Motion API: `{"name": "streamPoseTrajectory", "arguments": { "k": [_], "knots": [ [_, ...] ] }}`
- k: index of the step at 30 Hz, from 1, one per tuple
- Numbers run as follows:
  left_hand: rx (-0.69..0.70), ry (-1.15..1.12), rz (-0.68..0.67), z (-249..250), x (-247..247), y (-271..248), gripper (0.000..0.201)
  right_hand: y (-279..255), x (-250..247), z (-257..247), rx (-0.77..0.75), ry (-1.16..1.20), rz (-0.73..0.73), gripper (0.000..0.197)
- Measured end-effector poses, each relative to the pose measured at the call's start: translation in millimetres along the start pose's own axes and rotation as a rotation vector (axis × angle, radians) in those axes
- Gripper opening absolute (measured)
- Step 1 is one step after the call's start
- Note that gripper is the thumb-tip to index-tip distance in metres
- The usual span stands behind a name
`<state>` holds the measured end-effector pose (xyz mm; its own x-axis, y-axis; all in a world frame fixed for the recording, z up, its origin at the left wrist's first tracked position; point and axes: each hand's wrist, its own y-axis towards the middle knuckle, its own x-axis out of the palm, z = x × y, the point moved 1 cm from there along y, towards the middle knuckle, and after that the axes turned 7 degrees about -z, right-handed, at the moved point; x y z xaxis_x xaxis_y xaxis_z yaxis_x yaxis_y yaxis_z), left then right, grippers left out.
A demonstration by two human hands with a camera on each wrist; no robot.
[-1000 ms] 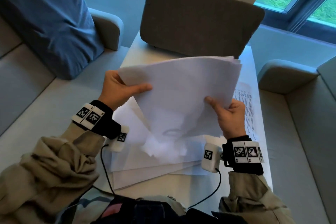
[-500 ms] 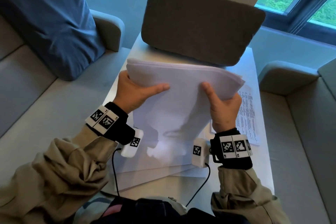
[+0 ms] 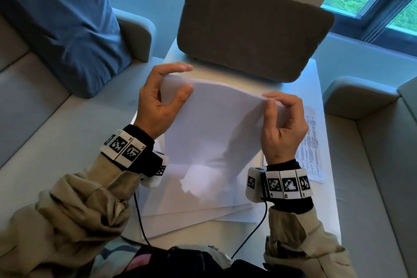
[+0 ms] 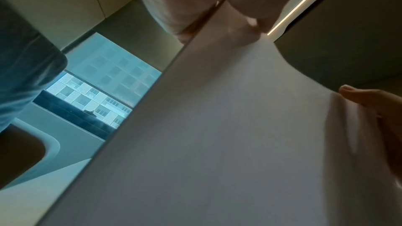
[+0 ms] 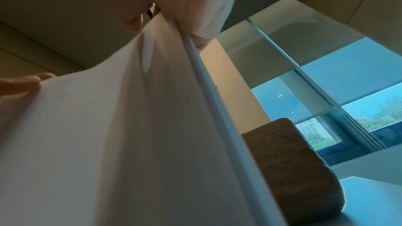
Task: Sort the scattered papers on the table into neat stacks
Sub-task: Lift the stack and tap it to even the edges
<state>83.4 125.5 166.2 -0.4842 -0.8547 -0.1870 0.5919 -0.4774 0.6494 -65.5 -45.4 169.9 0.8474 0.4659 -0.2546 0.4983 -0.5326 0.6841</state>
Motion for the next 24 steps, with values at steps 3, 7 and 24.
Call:
{"name": "streamPoseTrajectory", "arguments": {
  "k": [3, 7, 24],
  "knots": [
    [-0.071, -0.070, -0.010, -2.0, -2.5, 2.1, 0.051, -1.0, 2.3, -5.7, 0.173, 0.193, 0.007, 0.036],
    [-0.277, -0.209, -0.093, -12.7, -1.1, -4.6, 0.091, -10.9, 1.9, 9.0, 0.411, 0.263, -0.073, 0.084],
    [-0.364, -0.319, 0.199, 17.8, -11.9, 13.4, 0.019, -35.9, 16.5, 65.3, 0.765, 0.346, -0.253, 0.020]
  ]
}}
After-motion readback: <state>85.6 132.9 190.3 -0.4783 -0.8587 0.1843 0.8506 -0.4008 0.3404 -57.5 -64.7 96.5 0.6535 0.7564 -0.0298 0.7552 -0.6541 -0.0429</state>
